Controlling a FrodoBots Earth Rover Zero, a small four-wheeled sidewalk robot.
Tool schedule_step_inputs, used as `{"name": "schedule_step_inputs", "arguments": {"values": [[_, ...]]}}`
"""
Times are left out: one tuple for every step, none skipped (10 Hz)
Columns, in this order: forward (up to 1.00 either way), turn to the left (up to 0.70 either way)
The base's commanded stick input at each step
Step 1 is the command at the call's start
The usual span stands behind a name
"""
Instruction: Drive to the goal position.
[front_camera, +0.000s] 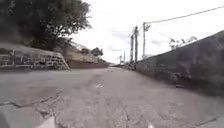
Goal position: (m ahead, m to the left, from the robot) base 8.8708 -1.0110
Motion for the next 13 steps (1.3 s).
{"name": "schedule_step_inputs", "arguments": {"values": [[1.00, 0.00], [1.00, 0.00], [1.00, 0.00], [1.00, 0.00], [1.00, 0.00], [1.00, -0.40], [1.00, -0.40], [1.00, 0.00], [1.00, 0.00], [1.00, 0.00], [1.00, 0.00], [1.00, 0.00], [1.00, 0.00]]}}
